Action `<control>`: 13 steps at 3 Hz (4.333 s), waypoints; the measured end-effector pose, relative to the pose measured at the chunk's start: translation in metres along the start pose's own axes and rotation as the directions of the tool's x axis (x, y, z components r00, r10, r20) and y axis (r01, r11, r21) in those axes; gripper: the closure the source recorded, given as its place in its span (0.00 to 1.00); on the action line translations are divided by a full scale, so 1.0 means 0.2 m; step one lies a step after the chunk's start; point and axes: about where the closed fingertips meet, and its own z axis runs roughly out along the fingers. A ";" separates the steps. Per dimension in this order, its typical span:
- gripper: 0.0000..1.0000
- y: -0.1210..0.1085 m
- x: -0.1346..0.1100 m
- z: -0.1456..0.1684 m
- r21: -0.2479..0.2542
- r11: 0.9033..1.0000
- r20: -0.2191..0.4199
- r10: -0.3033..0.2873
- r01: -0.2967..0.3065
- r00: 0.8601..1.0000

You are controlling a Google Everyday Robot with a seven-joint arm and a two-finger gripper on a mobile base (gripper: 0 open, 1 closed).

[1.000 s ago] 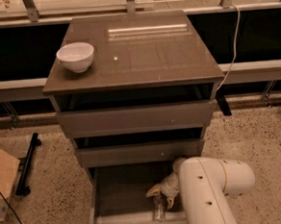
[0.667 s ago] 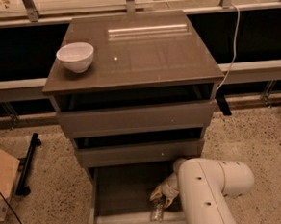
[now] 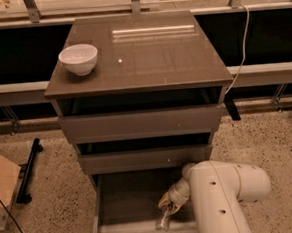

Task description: Pick water bottle from bottom drawer and place on counter

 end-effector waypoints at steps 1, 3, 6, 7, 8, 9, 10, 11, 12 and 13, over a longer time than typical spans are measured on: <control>1.00 0.08 0.12 -0.23 -0.027 0.996 0.006 -0.082 0.082 0.997; 1.00 0.22 0.46 -0.76 -0.139 0.940 0.027 -0.312 0.313 0.950; 1.00 0.31 1.00 -1.72 -0.030 0.738 0.227 -0.651 0.674 0.724; 1.00 0.43 1.26 -2.08 0.077 0.609 0.333 -0.762 0.790 0.555; 1.00 0.52 1.49 -2.43 0.171 0.512 0.429 -0.808 0.842 0.404; 1.00 0.57 1.56 -2.67 0.204 0.484 0.500 -0.799 0.851 0.334; 1.00 0.57 1.56 -2.67 0.204 0.484 0.500 -0.799 0.851 0.334; 1.00 0.61 1.56 -2.74 0.257 0.463 0.506 -0.812 0.848 0.290; 1.00 0.72 1.54 -2.86 0.328 0.419 0.522 -0.828 0.847 0.208; 1.00 0.81 1.51 -2.96 0.375 0.396 0.542 -0.827 0.838 0.149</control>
Offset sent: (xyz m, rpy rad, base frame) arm -0.0333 -0.0281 0.2091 0.2089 -0.2470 0.2208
